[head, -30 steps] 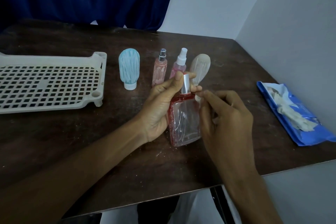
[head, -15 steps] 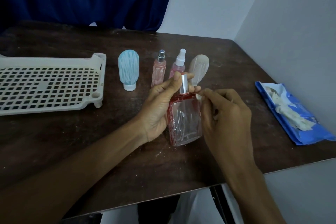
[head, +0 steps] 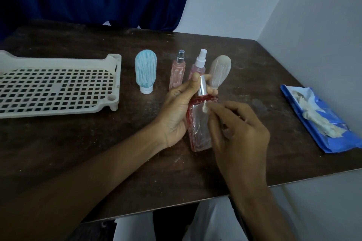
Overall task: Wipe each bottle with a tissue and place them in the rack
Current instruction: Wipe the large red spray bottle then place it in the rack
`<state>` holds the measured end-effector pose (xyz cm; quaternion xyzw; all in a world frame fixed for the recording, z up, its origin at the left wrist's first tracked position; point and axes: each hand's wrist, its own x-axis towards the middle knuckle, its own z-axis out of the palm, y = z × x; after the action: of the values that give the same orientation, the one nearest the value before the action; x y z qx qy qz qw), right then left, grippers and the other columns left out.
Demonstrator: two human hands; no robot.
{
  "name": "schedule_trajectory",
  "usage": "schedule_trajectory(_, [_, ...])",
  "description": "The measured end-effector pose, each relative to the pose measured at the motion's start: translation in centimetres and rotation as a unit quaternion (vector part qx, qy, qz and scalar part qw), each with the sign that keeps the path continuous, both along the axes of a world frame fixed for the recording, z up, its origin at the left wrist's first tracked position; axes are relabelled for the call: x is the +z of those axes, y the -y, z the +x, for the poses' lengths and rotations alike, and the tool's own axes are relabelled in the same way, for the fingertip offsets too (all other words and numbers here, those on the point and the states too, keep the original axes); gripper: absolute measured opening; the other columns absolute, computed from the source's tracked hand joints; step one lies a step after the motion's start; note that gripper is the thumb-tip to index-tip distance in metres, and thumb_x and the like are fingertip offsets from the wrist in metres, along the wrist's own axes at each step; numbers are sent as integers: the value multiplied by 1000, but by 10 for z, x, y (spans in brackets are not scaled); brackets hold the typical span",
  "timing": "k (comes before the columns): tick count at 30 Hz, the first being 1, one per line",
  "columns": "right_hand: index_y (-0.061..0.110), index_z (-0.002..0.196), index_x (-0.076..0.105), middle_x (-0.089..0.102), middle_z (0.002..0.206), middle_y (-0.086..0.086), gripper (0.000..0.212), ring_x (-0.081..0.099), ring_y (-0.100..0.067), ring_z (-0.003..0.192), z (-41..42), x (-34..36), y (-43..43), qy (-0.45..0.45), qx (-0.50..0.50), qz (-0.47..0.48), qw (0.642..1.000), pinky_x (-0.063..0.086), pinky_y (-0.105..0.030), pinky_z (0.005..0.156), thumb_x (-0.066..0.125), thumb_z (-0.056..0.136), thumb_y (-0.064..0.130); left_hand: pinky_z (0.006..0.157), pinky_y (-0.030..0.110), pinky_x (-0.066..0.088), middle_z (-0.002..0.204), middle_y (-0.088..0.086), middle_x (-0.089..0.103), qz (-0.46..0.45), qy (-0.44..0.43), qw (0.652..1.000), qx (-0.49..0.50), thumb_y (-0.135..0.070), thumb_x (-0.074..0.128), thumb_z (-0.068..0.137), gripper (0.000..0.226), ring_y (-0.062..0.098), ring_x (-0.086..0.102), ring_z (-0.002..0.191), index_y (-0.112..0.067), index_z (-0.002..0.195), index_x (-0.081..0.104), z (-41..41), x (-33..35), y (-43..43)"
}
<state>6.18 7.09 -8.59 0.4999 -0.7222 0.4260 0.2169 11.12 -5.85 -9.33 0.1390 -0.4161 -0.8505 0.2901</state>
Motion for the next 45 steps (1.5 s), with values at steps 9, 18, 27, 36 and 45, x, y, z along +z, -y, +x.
schedule_trajectory(9, [9, 103, 76, 67, 96, -3, 16, 63, -12, 77, 7, -6, -5, -1, 12, 11, 1000, 56, -27, 63, 70, 90, 16, 86, 32, 57, 88, 6, 73, -8, 13, 1000, 8, -41, 57, 89, 34, 15, 70, 86, -17, 106, 73, 2, 2, 0])
schedule_trajectory(18, [9, 99, 77, 65, 96, -6, 15, 62, -16, 80, 21, -9, 1, -38, 26, 34, 998, 53, -25, 64, 65, 91, 15, 86, 34, 56, 86, 4, 73, -6, 27, 1000, 9, -37, 51, 100, 30, 15, 69, 85, -18, 107, 72, 3, 4, -3])
schedule_trajectory(27, [5, 98, 76, 64, 96, -7, 11, 59, -17, 80, 22, -7, 8, -50, 22, 46, 997, 50, -23, 63, 69, 90, 9, 83, 31, 57, 85, 4, 72, 16, 26, 1000, -6, -36, 50, 101, 29, 15, 67, 83, -18, 112, 70, 7, 4, -2])
schedule_trajectory(36, [6, 99, 77, 64, 96, -7, 15, 59, -19, 78, 14, -3, 4, -70, 19, 40, 997, 51, -26, 60, 66, 90, 11, 71, 26, 59, 83, 2, 72, 16, 43, 999, 2, -36, 56, 96, 27, 13, 69, 78, -18, 108, 72, 5, 4, -2])
schedule_trajectory(45, [9, 99, 78, 65, 98, -6, 17, 61, -17, 80, 10, -12, -11, -43, 28, 49, 997, 56, -28, 62, 72, 84, 11, 86, 32, 55, 83, 3, 69, 41, 41, 998, -8, -36, 54, 99, 32, 14, 66, 85, -13, 114, 69, 3, 2, -3])
